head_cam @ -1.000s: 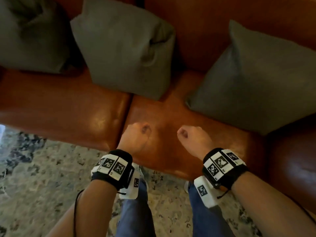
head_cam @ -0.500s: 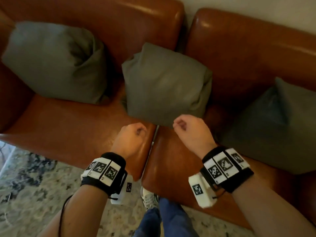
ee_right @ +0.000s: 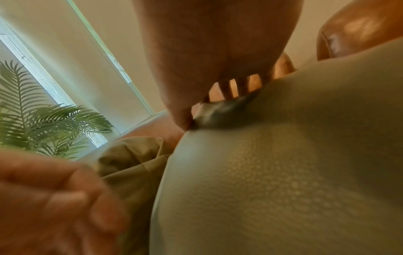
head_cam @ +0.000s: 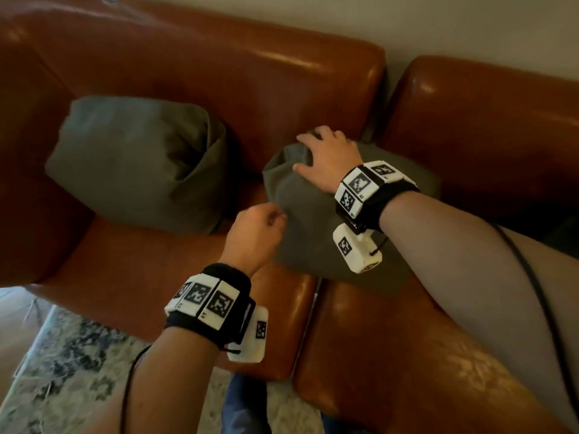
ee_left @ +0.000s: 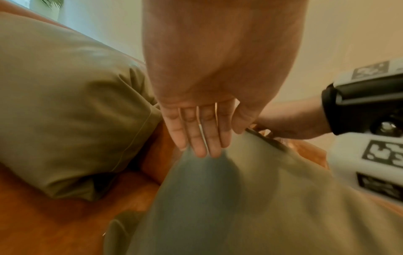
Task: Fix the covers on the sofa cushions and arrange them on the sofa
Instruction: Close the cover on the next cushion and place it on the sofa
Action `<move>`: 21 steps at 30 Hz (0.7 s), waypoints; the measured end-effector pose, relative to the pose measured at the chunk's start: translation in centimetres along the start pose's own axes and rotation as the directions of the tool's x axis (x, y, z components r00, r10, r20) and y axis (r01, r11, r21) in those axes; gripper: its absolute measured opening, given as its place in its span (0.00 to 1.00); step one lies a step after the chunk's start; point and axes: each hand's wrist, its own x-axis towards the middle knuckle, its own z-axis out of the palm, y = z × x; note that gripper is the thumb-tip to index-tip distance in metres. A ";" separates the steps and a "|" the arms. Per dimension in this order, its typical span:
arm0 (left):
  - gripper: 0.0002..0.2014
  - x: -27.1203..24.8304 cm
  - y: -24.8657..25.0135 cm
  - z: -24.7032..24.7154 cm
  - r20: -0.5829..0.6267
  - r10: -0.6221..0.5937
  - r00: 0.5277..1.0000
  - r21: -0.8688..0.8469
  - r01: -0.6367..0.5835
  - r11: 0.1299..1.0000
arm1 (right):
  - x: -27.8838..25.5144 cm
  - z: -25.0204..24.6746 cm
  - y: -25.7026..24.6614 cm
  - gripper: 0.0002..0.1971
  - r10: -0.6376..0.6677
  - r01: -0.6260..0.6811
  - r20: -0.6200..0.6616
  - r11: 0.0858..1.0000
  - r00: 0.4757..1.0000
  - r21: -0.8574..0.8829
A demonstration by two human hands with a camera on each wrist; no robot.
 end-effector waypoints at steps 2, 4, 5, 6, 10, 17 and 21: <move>0.08 2.9 -0.1 -0.9 -0.060 0.051 0.997 -0.003 -0.052 0.999 | 0.3 0.2 0.0 0.28 0.006 -0.006 -0.003 1.000 1.000 0.022; 0.08 6.2 0.1 -1.6 -0.123 0.120 0.985 0.027 -0.117 0.993 | -0.2 0.3 0.0 0.28 0.031 -0.030 -0.027 0.999 0.999 0.046; 0.08 7.7 0.1 -1.7 -0.126 0.145 0.981 0.039 -0.142 0.989 | -0.6 0.5 0.0 0.28 0.041 -0.040 -0.034 0.998 0.999 0.046; 0.09 9.0 -0.1 -1.8 -0.097 0.162 0.982 0.054 -0.158 0.986 | -1.0 0.6 -0.2 0.28 0.048 -0.046 -0.035 0.998 0.998 0.042; 0.12 11.6 -0.3 -1.3 0.173 0.250 0.953 0.168 -0.279 0.945 | -2.2 0.8 -0.5 0.28 0.100 -0.098 -0.035 0.993 0.994 0.060; 0.05 8.6 -2.6 -1.7 -0.071 0.434 0.898 -0.050 -0.437 0.898 | -3.0 1.1 -1.4 0.17 0.166 -0.118 -0.180 0.962 0.970 0.248; 0.02 7.0 -3.8 -1.9 -0.271 0.490 0.829 -0.074 -0.526 0.848 | -3.0 0.7 -2.3 0.16 0.157 -0.103 -0.167 0.951 0.973 0.290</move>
